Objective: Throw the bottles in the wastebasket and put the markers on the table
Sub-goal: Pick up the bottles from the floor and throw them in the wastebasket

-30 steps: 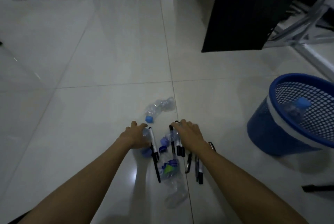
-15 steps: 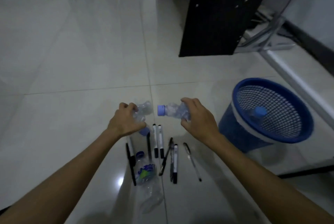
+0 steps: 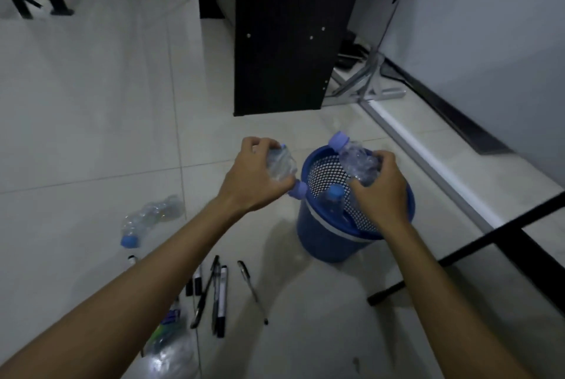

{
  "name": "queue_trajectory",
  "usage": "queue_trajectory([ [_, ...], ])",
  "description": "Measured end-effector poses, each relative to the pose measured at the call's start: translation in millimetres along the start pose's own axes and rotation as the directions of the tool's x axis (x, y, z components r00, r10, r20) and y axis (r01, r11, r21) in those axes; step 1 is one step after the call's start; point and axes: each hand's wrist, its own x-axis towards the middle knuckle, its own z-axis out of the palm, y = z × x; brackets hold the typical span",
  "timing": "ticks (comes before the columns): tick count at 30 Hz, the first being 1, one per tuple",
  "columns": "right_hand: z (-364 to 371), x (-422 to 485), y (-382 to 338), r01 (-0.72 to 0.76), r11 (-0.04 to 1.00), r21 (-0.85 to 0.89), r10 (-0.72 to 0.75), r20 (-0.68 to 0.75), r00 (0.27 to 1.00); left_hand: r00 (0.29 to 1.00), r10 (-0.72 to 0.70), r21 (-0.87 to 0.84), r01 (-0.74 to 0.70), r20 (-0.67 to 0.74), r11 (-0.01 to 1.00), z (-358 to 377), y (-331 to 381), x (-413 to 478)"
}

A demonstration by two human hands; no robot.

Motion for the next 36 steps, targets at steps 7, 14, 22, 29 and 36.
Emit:
queue_trajectory([
  [7, -23.7, 2.0, 38.0, -0.104, 0.993, -0.056, 0.107, 0.052, 0.993, 0.992, 0.108, 0.090, -0.113, 0.058, 0.990, 60.7, 54.1, 18.8],
  [14, -38.5, 8.1, 45.3, -0.161, 0.987, 0.022, 0.162, -0.110, 0.981, 0.971, 0.227, 0.258, -0.239, 0.078, 0.936, 110.7, 80.7, 40.1],
  [22, -33.4, -1.4, 37.0, -0.088, 0.996, 0.025, 0.090, -0.061, 0.994, 0.968, 0.135, 0.370, -0.207, 0.212, 0.906, 124.2, 71.6, 39.5],
  [29, 5.7, -40.0, -10.6, 0.295, 0.955, 0.002, -0.294, 0.087, 0.952, 0.985, 0.156, 0.349, -0.173, 0.078, 0.921, 49.1, 23.7, 16.4],
  [36, 85.5, -111.5, -53.4, 0.454, 0.885, 0.106, -0.450, 0.450, 0.772, 0.993, -0.063, 0.475, 0.006, 0.105, 0.880, -25.1, -67.5, -26.2],
])
